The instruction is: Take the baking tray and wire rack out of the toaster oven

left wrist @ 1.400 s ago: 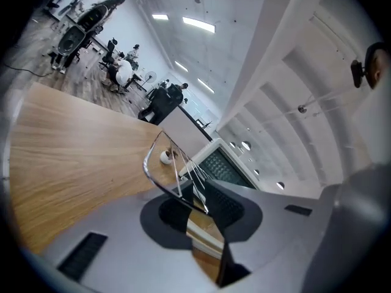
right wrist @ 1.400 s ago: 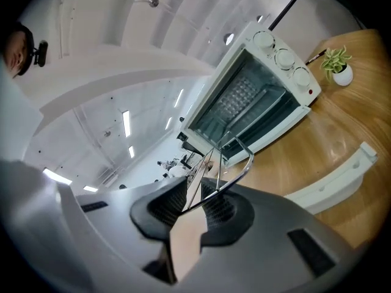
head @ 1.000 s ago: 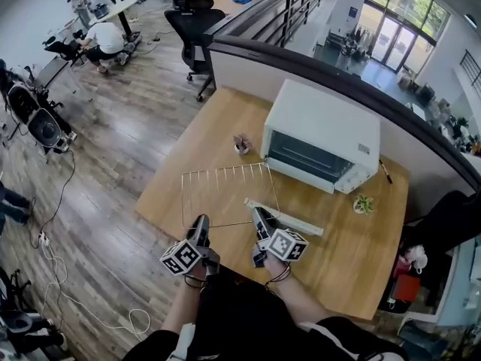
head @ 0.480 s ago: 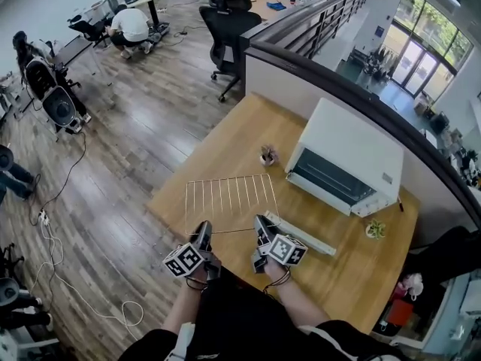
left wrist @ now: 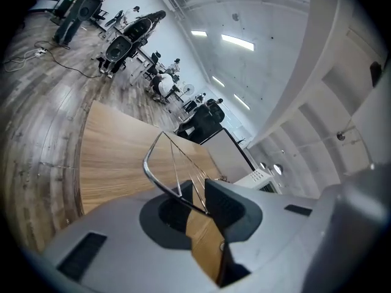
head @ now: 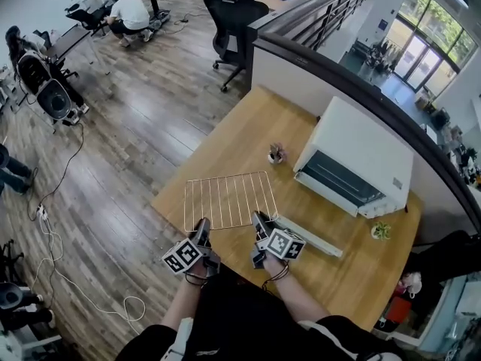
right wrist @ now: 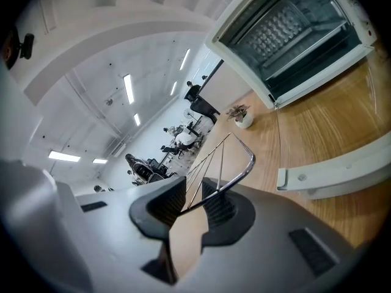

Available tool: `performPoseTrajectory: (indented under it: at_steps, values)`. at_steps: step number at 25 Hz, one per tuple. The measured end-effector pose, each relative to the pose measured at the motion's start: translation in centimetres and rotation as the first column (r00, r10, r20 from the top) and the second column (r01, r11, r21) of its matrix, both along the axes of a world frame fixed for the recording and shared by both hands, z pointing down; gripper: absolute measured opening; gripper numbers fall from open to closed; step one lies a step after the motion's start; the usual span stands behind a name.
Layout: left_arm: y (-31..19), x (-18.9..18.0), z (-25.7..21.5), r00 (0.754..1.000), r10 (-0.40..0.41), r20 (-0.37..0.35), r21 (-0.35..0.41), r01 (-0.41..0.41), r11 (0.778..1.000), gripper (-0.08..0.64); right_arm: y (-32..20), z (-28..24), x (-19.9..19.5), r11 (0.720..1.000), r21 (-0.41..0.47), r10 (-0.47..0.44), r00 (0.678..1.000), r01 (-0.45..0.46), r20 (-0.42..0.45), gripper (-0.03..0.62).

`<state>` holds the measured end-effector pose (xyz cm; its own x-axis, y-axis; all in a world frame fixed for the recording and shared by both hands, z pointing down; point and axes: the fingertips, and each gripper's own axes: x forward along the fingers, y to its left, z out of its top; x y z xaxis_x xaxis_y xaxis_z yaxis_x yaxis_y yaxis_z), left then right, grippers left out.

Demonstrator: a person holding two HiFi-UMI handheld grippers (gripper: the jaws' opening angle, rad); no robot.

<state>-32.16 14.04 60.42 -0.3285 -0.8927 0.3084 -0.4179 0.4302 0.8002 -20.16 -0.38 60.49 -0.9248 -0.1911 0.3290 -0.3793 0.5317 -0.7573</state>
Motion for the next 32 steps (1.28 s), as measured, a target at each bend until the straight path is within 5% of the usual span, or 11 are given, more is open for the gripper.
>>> performPoseTrajectory:
  at_steps: [23,31,32]
  values:
    - [-0.9,-3.7,5.0,0.988,-0.023,-0.155,-0.095,0.008,0.995,0.06,-0.8,4.7,-3.5,0.993,-0.114,0.0,0.989,-0.017,-0.147,0.094]
    - [0.3,-2.8,7.2,0.979,-0.036,-0.199,-0.23,-0.011,0.973,0.078,0.5,6.3,-3.1,0.984,-0.178,-0.034,0.98,-0.002,-0.198,0.16]
    - [0.3,-2.6,7.5,0.979,-0.031,-0.203,-0.24,-0.019,0.971,0.088,0.7,6.4,-3.1,0.983,-0.186,-0.044,0.98,0.007,-0.196,0.236]
